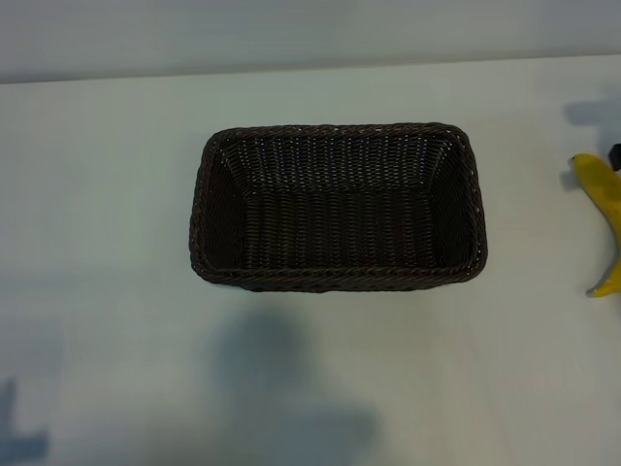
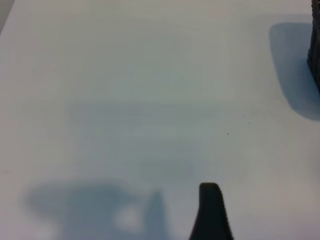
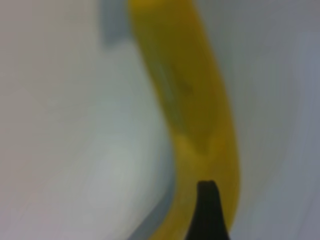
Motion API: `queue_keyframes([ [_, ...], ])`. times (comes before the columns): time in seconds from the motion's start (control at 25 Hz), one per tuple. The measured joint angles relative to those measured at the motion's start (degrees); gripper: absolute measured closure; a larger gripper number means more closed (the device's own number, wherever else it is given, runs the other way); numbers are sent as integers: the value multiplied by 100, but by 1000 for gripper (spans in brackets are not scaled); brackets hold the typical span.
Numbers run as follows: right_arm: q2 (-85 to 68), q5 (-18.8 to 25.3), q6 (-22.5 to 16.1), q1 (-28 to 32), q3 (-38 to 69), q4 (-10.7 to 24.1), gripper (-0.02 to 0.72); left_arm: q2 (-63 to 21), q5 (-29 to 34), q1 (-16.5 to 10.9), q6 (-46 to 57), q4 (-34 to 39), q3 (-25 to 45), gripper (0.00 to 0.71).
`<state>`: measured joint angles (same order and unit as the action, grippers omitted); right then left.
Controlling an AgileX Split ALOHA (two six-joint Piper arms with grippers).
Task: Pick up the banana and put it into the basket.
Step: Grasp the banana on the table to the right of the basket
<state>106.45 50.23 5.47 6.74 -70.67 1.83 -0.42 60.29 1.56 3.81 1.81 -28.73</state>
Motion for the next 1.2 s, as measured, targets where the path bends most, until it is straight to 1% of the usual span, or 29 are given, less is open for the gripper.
queue_keyframes([
  [0.04, 71, -7, 9, 103, -32, -71, 147, 0, 0, 0, 0, 0, 0, 158],
  [0.12, 170, -6, 157, 285, -65, -321, 147, 0, 0, 0, 0, -6, 0, 158],
  [0.24, 224, 9, 643, 391, -65, -943, 147, 0, 0, 0, 0, -6, 0, 158],
  [0.32, 224, 9, 854, 391, -65, -1174, 147, 0, 0, 0, 0, -6, 0, 158],
  [0.36, 224, 9, 909, 385, -65, -1236, 147, 0, 0, 0, 0, -6, 0, 158],
  [0.44, 224, -2, 937, 385, -65, -1270, 147, 0, 0, 0, 0, -6, 0, 158],
  [0.72, 278, -38, 927, 390, -65, -1213, 147, 0, 0, 0, -11, -10, 0, 158],
  [1.2, 924, -73, 932, 390, -69, -1273, 147, 0, 0, 0, -18, -10, 0, 158],
])
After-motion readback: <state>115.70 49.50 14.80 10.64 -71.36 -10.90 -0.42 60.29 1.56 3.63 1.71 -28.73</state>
